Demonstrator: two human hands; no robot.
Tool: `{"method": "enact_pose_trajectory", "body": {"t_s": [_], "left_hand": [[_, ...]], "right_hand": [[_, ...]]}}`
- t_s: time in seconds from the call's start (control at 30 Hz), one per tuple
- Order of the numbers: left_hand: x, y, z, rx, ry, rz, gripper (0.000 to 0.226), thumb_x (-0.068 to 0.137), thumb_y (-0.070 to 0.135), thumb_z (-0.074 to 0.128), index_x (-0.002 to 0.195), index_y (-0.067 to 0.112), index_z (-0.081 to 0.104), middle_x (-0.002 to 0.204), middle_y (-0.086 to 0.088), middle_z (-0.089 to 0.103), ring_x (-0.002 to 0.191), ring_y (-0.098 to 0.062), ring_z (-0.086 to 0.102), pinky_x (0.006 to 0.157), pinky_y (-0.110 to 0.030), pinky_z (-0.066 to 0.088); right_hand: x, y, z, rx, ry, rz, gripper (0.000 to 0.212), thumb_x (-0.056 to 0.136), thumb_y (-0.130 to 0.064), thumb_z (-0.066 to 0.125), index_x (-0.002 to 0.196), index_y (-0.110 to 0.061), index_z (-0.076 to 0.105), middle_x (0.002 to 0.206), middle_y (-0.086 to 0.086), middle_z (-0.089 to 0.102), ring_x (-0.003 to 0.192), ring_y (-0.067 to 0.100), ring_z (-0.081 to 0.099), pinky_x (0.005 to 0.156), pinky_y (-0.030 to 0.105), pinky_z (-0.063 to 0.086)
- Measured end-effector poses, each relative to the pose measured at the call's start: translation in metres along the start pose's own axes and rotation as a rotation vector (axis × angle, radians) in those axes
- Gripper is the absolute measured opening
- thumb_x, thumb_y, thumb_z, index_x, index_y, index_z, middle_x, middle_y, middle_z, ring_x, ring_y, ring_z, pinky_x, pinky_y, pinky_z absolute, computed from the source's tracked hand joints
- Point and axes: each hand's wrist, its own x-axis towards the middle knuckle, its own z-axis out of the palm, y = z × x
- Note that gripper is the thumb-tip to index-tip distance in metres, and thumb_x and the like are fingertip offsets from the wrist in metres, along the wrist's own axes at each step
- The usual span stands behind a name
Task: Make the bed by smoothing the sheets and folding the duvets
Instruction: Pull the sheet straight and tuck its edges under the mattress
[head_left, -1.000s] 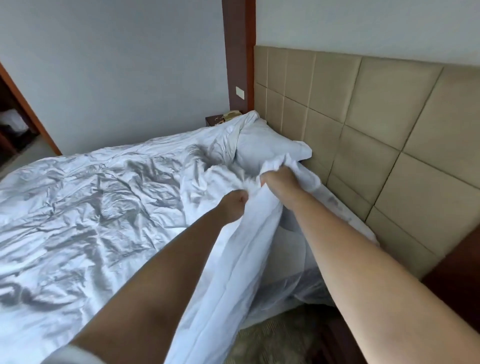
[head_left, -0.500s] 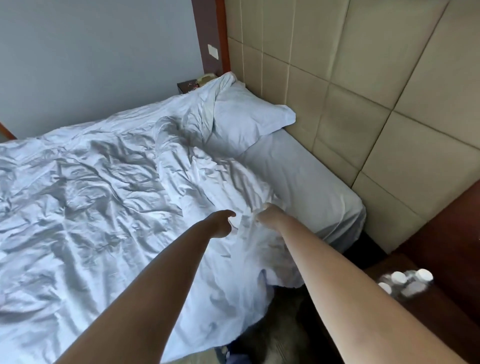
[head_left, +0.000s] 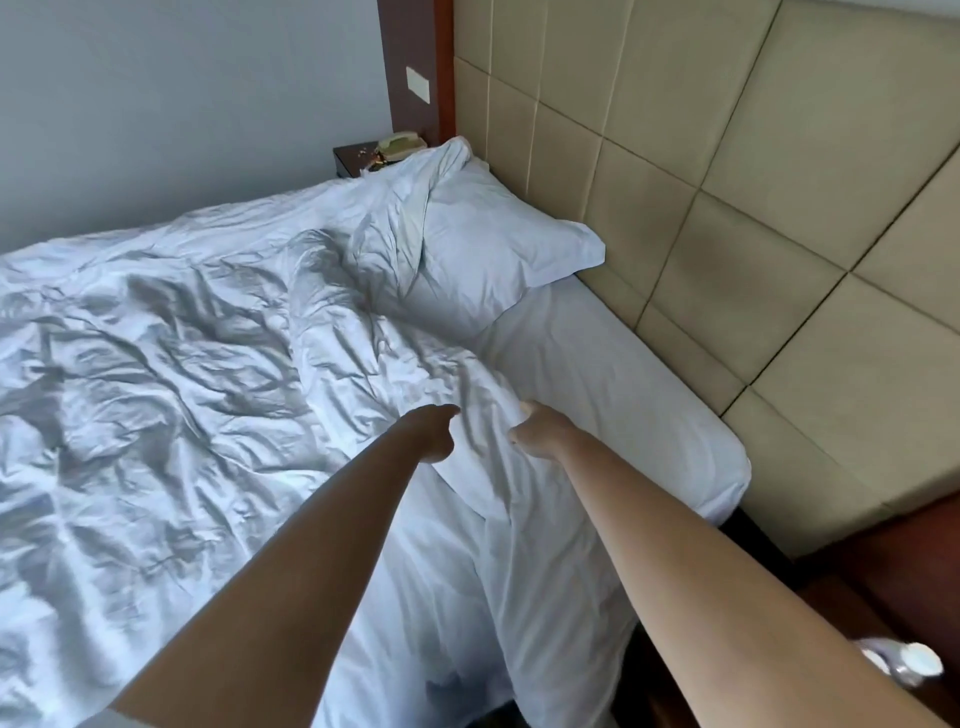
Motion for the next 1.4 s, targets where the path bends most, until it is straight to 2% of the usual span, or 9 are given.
{"method": "enact_pose_trajectory", "body": {"t_s": [0.23,0.47,0.6,0.8,0.9,1.03,1.2,1.3,1.4], "left_hand": [[0.044,-0.009,-0.013,0.123,-0.033,0.023,0.065,0.089,0.005,0.036,0.150,0.024,0.025,0.151,-0.005,0.032,0.136,-0.028,0.033,0.110,-0.037,0.032],[0.107,-0.008,-0.012,0.186,-0.052,-0.011,0.066,0.088,0.005,0.039,0.149,0.025,0.025,0.151,-0.005,0.028,0.137,-0.026,0.028,0.107,-0.041,0.036],[0.161,0.003,-0.013,0.242,-0.044,-0.021,0.067,0.089,0.005,0.042,0.150,0.026,0.023,0.158,-0.005,0.012,0.143,-0.024,0.017,0.110,-0.042,0.031],[0.247,0.019,0.002,0.253,-0.093,-0.025,0.062,0.095,0.011,0.039,0.151,0.028,0.019,0.161,-0.002,0.003,0.148,-0.022,0.002,0.119,-0.047,0.011],[0.278,0.025,0.017,0.294,-0.119,-0.013,0.053,0.102,0.024,0.031,0.152,0.029,0.014,0.161,-0.001,0.010,0.147,-0.021,0.012,0.119,-0.049,0.002],[0.293,0.016,0.037,0.415,-0.268,-0.113,0.052,0.104,0.034,0.024,0.153,0.031,0.006,0.145,-0.005,0.045,0.135,-0.024,0.039,0.119,-0.046,0.003],[0.278,-0.008,0.064,0.515,-0.463,-0.225,0.064,0.098,0.032,0.037,0.153,0.031,0.006,0.141,-0.004,0.049,0.130,-0.024,0.045,0.117,-0.050,0.009],[0.272,-0.021,0.069,0.514,-0.499,-0.284,0.071,0.095,0.036,0.045,0.153,0.028,0.005,0.140,-0.004,0.049,0.129,-0.023,0.046,0.116,-0.046,0.016],[0.275,-0.024,0.067,0.468,-0.465,-0.306,0.080,0.092,0.038,0.052,0.153,0.026,0.002,0.138,-0.004,0.051,0.127,-0.023,0.048,0.113,-0.043,0.022]], "right_hand": [[0.050,-0.005,-0.014,-0.089,-0.012,0.037,0.064,0.092,-0.024,0.046,0.151,-0.015,0.024,0.152,0.008,0.034,0.136,0.027,0.037,0.109,0.031,0.035],[0.130,0.004,-0.024,-0.177,-0.069,0.048,0.062,0.091,-0.027,0.048,0.149,-0.014,0.029,0.147,0.010,0.040,0.131,0.030,0.043,0.106,0.035,0.039],[0.193,0.016,-0.030,-0.185,-0.104,0.037,0.053,0.088,-0.029,0.048,0.139,-0.016,0.042,0.141,0.010,0.045,0.124,0.031,0.048,0.100,0.037,0.044],[0.273,0.058,-0.030,-0.169,-0.105,0.053,0.046,0.096,-0.024,0.036,0.140,-0.012,0.041,0.143,0.012,0.042,0.130,0.031,0.040,0.106,0.036,0.037],[0.298,0.082,-0.019,-0.163,-0.091,0.069,0.040,0.098,-0.022,0.031,0.132,-0.009,0.048,0.136,0.012,0.047,0.127,0.031,0.042,0.101,0.036,0.039],[0.313,0.104,0.008,-0.054,-0.216,0.127,0.032,0.098,-0.025,0.031,0.112,-0.006,0.052,0.125,0.018,0.054,0.114,0.033,0.052,0.083,0.031,0.040],[0.305,0.100,0.046,-0.047,-0.563,0.152,0.052,0.094,-0.042,0.046,0.132,-0.007,0.054,0.137,0.016,0.052,0.124,0.029,0.051,0.093,0.029,0.040],[0.308,0.091,0.054,-0.103,-0.502,0.093,0.061,0.087,-0.053,0.055,0.134,-0.014,0.049,0.136,0.012,0.052,0.125,0.029,0.050,0.096,0.033,0.041],[0.313,0.083,0.054,-0.155,-0.392,0.061,0.086,0.076,-0.065,0.062,0.142,-0.021,0.031,0.141,0.010,0.036,0.133,0.029,0.035,0.103,0.039,0.037]]}}
